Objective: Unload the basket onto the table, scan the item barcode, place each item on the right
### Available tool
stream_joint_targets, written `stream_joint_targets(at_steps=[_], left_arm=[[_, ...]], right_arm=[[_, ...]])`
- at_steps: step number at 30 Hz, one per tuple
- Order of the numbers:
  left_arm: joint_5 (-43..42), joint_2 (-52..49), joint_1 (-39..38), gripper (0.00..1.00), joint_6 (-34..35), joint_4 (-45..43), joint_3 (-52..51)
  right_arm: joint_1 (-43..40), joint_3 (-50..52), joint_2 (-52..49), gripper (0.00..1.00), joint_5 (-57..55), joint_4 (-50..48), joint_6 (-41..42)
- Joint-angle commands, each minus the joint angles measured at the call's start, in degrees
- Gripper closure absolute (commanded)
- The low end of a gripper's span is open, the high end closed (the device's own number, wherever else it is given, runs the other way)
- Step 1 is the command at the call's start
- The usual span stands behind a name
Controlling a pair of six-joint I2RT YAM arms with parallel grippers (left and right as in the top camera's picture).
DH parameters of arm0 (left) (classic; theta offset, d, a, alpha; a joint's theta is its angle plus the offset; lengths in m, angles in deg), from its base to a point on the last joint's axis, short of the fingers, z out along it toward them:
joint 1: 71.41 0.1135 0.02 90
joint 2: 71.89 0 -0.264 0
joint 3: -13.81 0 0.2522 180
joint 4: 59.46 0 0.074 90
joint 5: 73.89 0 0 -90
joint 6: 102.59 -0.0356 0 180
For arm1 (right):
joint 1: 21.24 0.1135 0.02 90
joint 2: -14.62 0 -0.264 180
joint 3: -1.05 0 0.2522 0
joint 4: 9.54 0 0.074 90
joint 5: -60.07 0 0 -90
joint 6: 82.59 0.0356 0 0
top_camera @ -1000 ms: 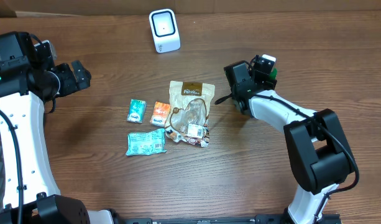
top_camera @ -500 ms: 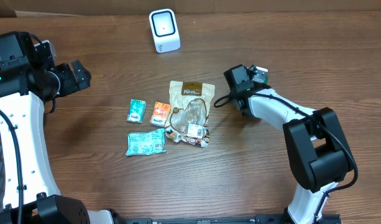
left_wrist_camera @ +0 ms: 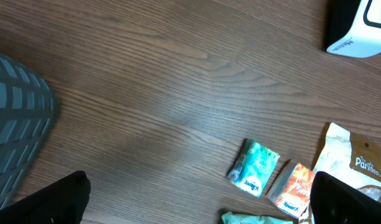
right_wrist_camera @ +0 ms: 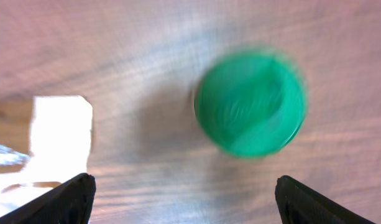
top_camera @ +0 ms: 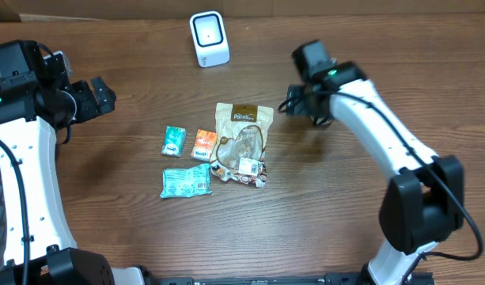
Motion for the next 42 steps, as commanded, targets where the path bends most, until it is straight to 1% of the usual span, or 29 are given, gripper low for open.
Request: stream_joint_targets(at_steps=[1, 6, 10, 17, 21, 23, 26, 28, 31, 35, 36, 37, 39, 42], left_arm=[[-0.42, 1.42, -0.11, 0.01, -0.66, -0.02, 0.52], [-0.39, 1.42, -0.09, 0.00, -0.68, -0.02, 0.52], [-0.39, 1.42, -0.11, 0.00, -0.68, -0.02, 0.52], [-0.39, 1.42, -0.11, 0.00, -0.68, -0.02, 0.52], [-0.39, 1.42, -0.11, 0.00, -0.68, -0.02, 0.52], [-0.39, 1.42, -0.11, 0.00, -0.68, -0.02, 0.52], [-0.39, 1.42, -0.11, 0.01, -0.68, -0.02, 0.52], [-0.39, 1.42, -0.11, 0.00, -0.68, -0.02, 0.52], [-0.39, 1.42, -0.11, 0.00, -0.68, -0.02, 0.52], [-0.39, 1.42, -0.11, 0.00, -0.68, -0.02, 0.52], [-0.42, 1.42, -0.11, 0.00, -0.66, -0.02, 0.52], [-0.39, 1.42, -0.11, 0.00, -0.68, -0.02, 0.52], [-0.42, 1.42, -0.11, 0.01, -0.68, -0.04, 0.52], [-0.39, 1.42, -0.11, 0.00, -0.66, -0.02, 0.52]], right_arm=[[-4.96, -1.64, 1.49, 0.07, 4.28, -1.20, -5.16], [-12.02, -1.25, 0.15, 0.08, 12.90, -4.17, -5.22], [-13.94, -1.25, -2.58, 0.09, 19.56, -5.51, -9.11], [-13.22, -1.25, -8.11, 0.08, 20.22, -5.38, -17.40], [-13.22, -1.25, -9.03, 0.09, 19.61, -4.52, -19.98], [-13.22, -1.27, -9.03, 0.12, 19.58, -4.35, -20.11], [-13.22, -1.27, -9.03, 0.24, 19.65, -4.11, -19.69], [-13.14, -1.27, -9.03, 0.33, 19.76, -4.02, -17.73], [-12.90, -1.27, -9.03, 0.49, 19.87, -3.85, -12.52], [-12.00, -1.27, -9.03, 0.54, 19.85, -2.54, -5.88], [-11.69, -1.27, -9.03, 0.57, 19.87, -2.29, -4.48], [-11.28, -1.27, -9.03, 0.58, 19.85, -1.90, -2.56], [-10.51, -1.29, -9.01, 0.58, 19.87, -1.66, -1.03], [-9.29, -1.51, -8.92, 0.61, 19.89, -1.62, -0.92]])
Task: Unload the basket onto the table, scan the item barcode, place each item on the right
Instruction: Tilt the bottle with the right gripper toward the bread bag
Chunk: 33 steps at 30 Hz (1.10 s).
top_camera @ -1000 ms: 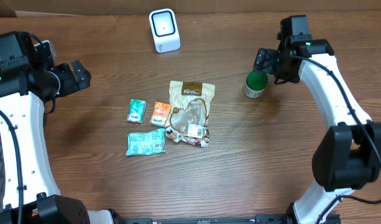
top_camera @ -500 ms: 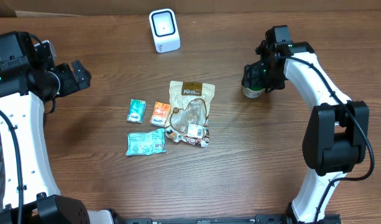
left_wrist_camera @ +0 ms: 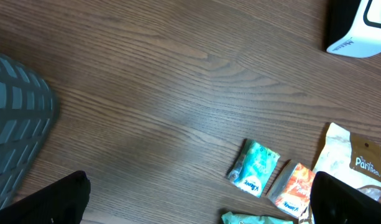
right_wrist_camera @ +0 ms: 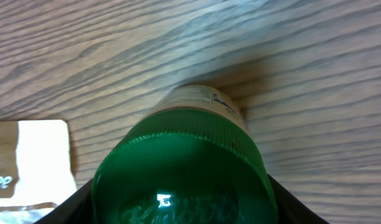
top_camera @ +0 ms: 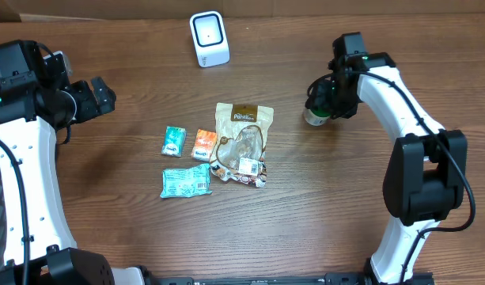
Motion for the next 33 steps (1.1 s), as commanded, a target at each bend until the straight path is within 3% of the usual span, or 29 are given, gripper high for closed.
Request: stream_joint_targets(at_steps=[1, 9, 14, 22, 24, 29, 33], left_arm=[[-0.39, 1.42, -0.11, 0.00, -0.68, -0.02, 0.50], [-0.39, 1.42, -0.11, 0.00, -0.68, -0.02, 0.50], [-0.39, 1.42, -0.11, 0.01, -0.68, -0.02, 0.50], [-0.39, 1.42, -0.11, 0.01, -0.68, -0.02, 0.50], [-0.42, 1.42, -0.11, 0.00, -0.68, -0.02, 0.50], [-0.39, 1.42, -0.11, 0.01, -0.68, -0.02, 0.50], [-0.39, 1.42, -0.11, 0.00, -0.68, -0.02, 0.50]], right_arm=[[2.14, -0.28, -0.07, 0.61, 1.07, 0.50, 3.54], [3.82, -4.39, 0.92, 0.62, 9.73, 0.85, 0.48], [3.43, -6.64, 0.96, 0.74, 20.74, 0.87, 1.95], [1.29, -6.84, 0.96, 0.78, 37.13, 0.46, 15.17], [0.92, -6.84, 0.94, 0.70, 40.63, 0.44, 21.94], [0.74, -6.82, 0.94, 0.62, 45.09, 1.40, 37.09], [0.81, -6.82, 0.94, 0.66, 47.69, 3.78, 45.57]])
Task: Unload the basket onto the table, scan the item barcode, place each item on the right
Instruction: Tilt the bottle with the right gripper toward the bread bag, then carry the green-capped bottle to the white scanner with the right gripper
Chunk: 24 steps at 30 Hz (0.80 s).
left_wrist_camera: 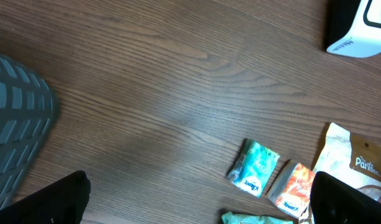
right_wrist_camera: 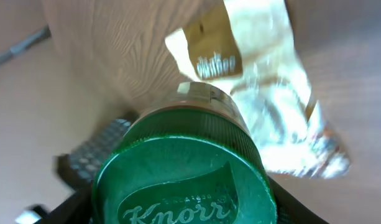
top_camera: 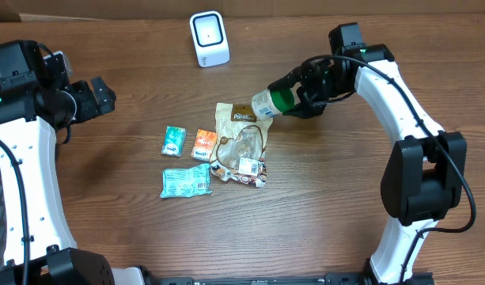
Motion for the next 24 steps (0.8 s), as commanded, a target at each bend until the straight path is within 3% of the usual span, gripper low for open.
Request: stream_joint_targets(at_steps=[1, 7, 15, 24], left_arm=[[-0.39, 1.42, -0.11, 0.00, -0.68, -0.02, 0.52], [-0.42, 1.42, -0.11, 0.00, -0.68, -0.02, 0.52], [-0.39, 1.42, -0.11, 0.00, -0.68, -0.02, 0.52], [-0.39, 1.42, -0.11, 0.01, -0.68, -0.02, 0.52]], right_arm=[[-0.07, -1.79, 0.94, 0.69, 7.15, 0.79, 11.78], [-0.02, -1.79, 0.94, 0.82, 12.57, 0.92, 12.83], [0.04, -1.79, 0.94, 0.82, 10.47, 0.66, 11.96], [1.73, -1.79, 0.94, 0.81, -2.99, -2.25, 5.55]])
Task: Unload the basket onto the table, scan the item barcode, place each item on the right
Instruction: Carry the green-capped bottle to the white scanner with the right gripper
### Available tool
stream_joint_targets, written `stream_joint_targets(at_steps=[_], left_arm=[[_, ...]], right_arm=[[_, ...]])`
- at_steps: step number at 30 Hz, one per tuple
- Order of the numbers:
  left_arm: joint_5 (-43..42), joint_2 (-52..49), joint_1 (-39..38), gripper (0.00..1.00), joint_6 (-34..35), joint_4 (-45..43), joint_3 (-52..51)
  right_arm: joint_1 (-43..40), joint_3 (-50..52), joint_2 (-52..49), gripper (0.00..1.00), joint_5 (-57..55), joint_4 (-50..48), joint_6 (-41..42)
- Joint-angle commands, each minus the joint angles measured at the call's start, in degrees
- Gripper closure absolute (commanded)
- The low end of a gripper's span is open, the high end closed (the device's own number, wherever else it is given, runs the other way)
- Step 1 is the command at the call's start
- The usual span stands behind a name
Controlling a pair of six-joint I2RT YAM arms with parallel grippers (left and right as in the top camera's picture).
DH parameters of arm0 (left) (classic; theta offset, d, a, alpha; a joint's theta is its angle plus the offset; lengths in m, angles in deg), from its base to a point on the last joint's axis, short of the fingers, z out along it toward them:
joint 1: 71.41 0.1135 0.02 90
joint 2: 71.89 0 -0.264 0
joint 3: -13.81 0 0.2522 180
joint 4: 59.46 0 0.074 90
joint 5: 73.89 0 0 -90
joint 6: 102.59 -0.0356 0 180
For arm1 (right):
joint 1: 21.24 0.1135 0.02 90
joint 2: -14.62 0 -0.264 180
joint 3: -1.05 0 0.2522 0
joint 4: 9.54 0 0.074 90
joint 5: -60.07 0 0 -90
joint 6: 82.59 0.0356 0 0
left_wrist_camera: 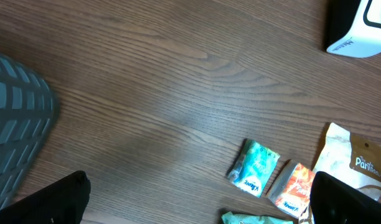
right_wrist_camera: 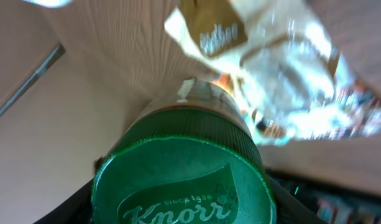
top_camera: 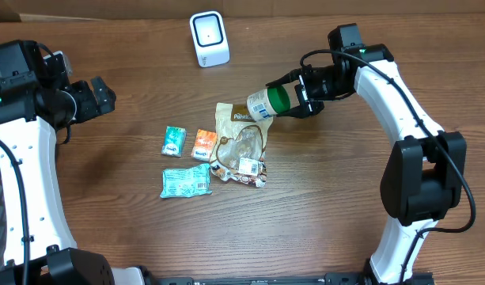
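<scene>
My right gripper (top_camera: 296,99) is shut on the green Knorr cap of a small jar (top_camera: 267,102), held on its side in the air with its base pointing left toward the white barcode scanner (top_camera: 208,38). In the right wrist view the jar's green cap (right_wrist_camera: 178,182) fills the space between my fingers. The jar hangs over the top edge of the brown snack bag (top_camera: 240,144). My left gripper (left_wrist_camera: 196,202) stands open far to the left, with nothing between its fingers.
On the table lie a teal sachet (top_camera: 173,140), an orange sachet (top_camera: 203,144) and a larger teal packet (top_camera: 185,181), all left of the snack bag. A grey mesh surface (left_wrist_camera: 16,118) shows at the left edge of the left wrist view.
The right gripper has tilted the jar a little further, and the jar sits slightly higher and further left over the snack bag. The left arm has not moved.
The right gripper was first open above the upright green-capped jar right of the snack bag. Then it was down around the cap. Then it held the jar tipped on its side above the table, and now holds it a little nearer the scanner.
</scene>
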Motion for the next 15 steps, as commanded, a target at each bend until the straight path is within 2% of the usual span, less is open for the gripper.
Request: stream_joint_targets(at_steps=[1, 7, 10, 15], left_arm=[[-0.42, 1.42, -0.11, 0.01, -0.68, -0.02, 0.52], [-0.42, 1.42, -0.11, 0.00, -0.68, -0.02, 0.52], [-0.44, 1.42, -0.11, 0.00, -0.66, -0.02, 0.52], [-0.42, 1.42, -0.11, 0.00, -0.68, -0.02, 0.52]], right_arm=[[1.86, -1.79, 0.94, 0.81, -7.98, -1.88, -5.66], [4.94, -1.79, 0.94, 0.82, -27.54, -4.44, -17.59], [5.90, -1.79, 0.94, 0.76, -36.44, -4.48, -24.11], [5.86, -1.81, 0.94, 0.74, -37.97, -5.22, -33.81]])
